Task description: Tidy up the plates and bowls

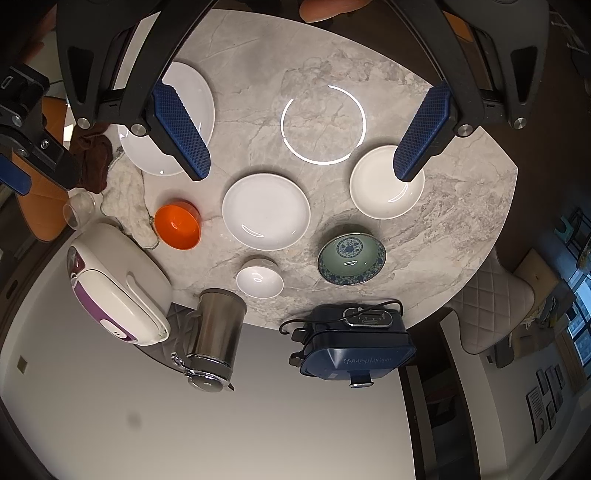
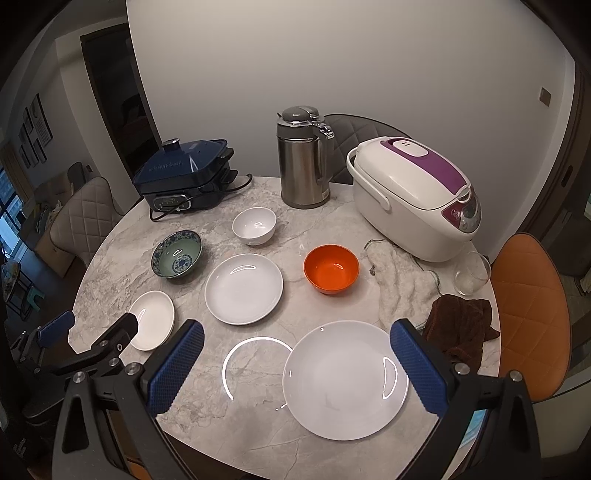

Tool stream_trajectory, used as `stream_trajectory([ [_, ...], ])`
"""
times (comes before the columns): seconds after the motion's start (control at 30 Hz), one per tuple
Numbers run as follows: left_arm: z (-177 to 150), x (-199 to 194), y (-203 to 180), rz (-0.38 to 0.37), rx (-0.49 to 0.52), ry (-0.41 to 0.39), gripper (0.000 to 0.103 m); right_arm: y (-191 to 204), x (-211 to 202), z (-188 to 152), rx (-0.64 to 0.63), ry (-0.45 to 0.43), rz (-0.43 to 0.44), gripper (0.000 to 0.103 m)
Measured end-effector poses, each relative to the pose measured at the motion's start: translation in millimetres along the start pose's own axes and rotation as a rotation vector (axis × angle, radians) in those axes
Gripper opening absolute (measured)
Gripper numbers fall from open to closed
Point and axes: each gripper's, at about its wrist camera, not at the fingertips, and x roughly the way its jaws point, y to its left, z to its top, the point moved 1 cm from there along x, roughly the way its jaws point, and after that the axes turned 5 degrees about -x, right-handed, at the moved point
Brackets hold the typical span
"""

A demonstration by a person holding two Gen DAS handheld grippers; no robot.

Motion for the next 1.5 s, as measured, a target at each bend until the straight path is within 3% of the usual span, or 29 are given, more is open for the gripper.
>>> stream_trajectory([
  [1.5, -3.8, 8.2, -5.4, -0.004, 0.001, 0.011, 0.101, 0.3, 8.9, -4.5, 0.006, 0.013, -0.002, 0.103],
])
